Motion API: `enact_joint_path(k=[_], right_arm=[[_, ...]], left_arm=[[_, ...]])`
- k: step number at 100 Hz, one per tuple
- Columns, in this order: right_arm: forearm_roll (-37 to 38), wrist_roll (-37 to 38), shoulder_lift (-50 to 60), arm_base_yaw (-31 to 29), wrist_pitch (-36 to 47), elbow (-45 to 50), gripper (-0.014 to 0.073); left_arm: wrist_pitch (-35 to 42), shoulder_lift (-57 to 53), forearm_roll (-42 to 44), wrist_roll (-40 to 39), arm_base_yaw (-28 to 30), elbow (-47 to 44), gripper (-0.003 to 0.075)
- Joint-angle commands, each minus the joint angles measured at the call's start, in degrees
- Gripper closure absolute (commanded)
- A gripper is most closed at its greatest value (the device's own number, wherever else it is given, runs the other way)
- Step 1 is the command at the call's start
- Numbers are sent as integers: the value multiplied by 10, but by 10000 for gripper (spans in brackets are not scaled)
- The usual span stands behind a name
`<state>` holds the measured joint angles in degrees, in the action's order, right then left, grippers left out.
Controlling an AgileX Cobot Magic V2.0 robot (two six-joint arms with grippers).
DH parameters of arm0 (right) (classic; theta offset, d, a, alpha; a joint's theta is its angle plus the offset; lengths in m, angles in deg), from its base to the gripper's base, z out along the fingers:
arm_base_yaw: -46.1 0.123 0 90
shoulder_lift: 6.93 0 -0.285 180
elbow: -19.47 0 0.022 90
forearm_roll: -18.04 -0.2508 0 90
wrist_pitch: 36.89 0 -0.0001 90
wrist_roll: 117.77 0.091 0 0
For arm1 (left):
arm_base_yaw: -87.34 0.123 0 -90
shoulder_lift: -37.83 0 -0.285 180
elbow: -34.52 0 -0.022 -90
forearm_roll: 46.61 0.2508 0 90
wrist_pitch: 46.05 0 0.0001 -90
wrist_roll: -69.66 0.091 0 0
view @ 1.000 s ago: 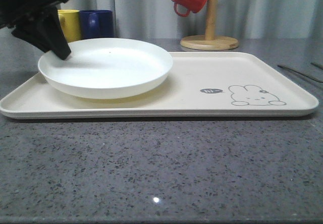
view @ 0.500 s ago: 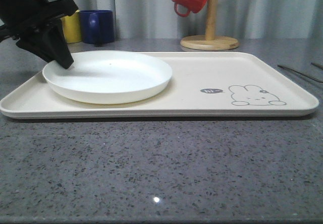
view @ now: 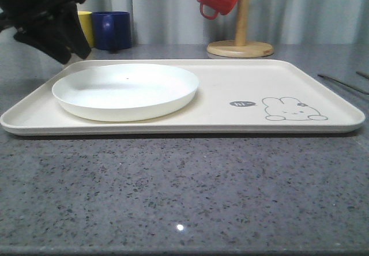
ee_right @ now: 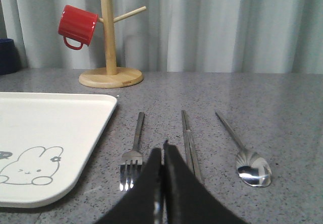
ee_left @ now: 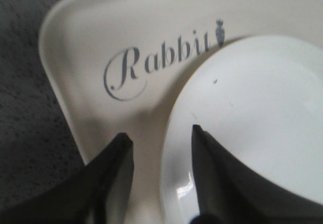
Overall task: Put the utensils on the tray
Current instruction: 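Release the plate and raise the left gripper away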
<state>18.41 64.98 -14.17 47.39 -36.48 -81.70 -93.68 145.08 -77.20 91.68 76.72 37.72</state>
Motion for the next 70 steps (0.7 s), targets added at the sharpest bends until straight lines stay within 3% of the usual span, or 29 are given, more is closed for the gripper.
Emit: enact_joint_path(k=[1, 22, 48, 70], right_arm=[[2, -5, 10, -4, 49, 0, 662], [2, -5, 10, -4, 49, 0, 662], [2, -5, 10, -4, 49, 0, 662], [2, -5, 10, -4, 49, 0, 662]], left_arm=[[67, -67, -28, -4, -5, 2, 440], [175, -177, -28, -4, 18, -85, 440], [264, -345, -18, -4, 94, -231, 440], [350, -494, -6, -4, 100, -368, 440]])
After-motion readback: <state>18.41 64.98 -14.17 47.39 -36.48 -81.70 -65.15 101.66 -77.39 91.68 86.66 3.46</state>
